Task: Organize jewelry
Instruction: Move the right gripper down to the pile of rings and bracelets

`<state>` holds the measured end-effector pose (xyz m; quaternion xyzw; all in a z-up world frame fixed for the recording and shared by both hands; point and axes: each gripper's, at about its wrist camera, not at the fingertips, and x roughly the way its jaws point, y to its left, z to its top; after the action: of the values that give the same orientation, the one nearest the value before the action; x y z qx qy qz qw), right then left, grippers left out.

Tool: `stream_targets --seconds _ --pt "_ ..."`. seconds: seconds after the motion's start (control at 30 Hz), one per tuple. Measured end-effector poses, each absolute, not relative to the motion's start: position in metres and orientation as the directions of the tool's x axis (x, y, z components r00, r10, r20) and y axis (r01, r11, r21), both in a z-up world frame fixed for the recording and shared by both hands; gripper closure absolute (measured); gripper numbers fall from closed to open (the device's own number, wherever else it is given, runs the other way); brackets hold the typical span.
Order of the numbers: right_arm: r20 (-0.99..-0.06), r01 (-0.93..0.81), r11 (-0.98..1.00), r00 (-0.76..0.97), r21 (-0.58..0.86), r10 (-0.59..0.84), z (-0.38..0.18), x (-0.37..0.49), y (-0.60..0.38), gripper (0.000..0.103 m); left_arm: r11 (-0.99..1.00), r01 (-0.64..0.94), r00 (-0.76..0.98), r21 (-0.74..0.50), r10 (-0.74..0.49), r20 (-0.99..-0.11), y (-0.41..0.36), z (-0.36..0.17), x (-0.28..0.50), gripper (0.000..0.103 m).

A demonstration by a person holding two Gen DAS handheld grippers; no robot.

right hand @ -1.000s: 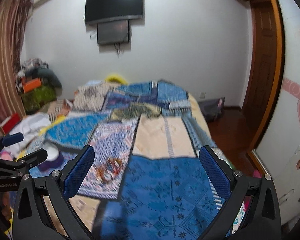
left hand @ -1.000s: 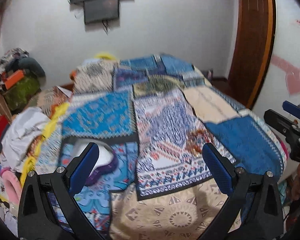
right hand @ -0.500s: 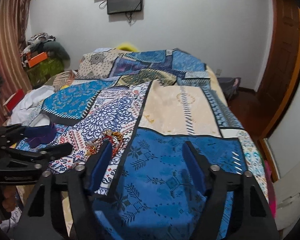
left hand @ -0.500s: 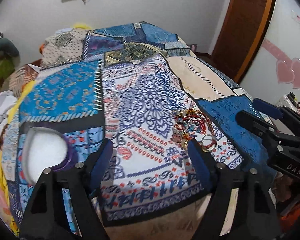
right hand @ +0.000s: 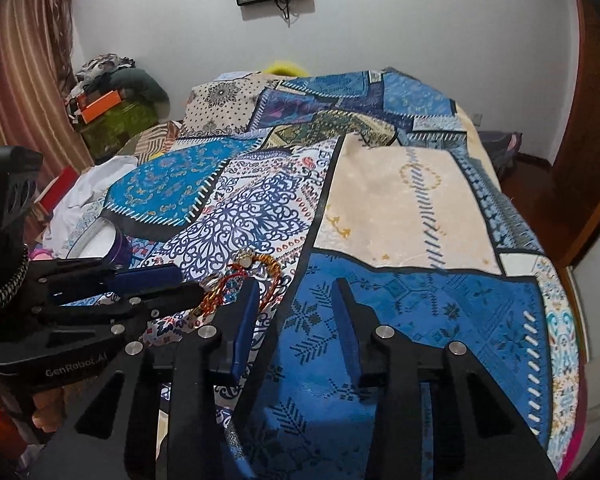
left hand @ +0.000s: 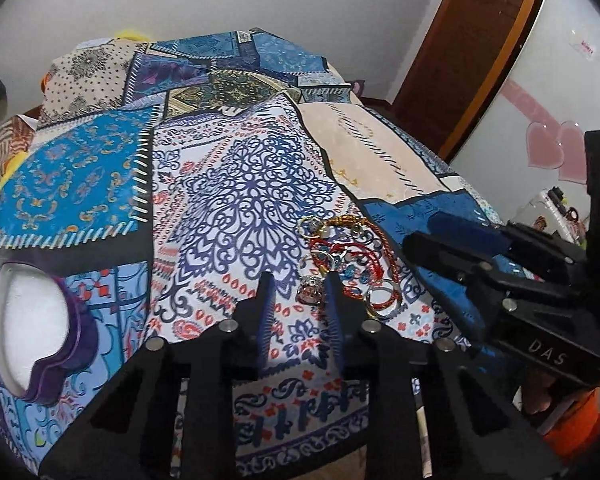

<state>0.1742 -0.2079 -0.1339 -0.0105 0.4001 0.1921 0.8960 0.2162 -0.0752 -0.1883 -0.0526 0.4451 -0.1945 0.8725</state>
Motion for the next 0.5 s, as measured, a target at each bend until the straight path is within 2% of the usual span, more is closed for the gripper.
stream_targets --seconds 0.07,0.1,0.37,0.5 --pt "-0.723 -0.355 0.924 0.600 0.141 0.342 -0.134 0.174 -0.207 0.069 0.910 0.301 0.520 -0.284 -0.407 -0.751 -0.076 -0.190 0.218 0.091" --pt "-0.723 -0.358 0.923 0.599 0.142 0.344 -0.133 0.173 -0.207 0.069 0.907 0.306 0.518 -0.291 -0.414 -0.748 -0.077 -0.190 0.217 0.093" --pt "-0.716 -0.384 0.913 0.597 0.140 0.361 -0.126 0.169 -0.200 0.069 0.912 0.306 0.546 -0.271 -0.402 -0.735 -0.072 -0.182 0.208 0.093" --pt "-0.717 -0.397 0.903 0.581 0.163 0.385 -0.126 0.164 -0.194 0.072 0.920 0.308 0.575 -0.242 -0.383 -0.723 -0.066 -0.173 0.198 0.093"
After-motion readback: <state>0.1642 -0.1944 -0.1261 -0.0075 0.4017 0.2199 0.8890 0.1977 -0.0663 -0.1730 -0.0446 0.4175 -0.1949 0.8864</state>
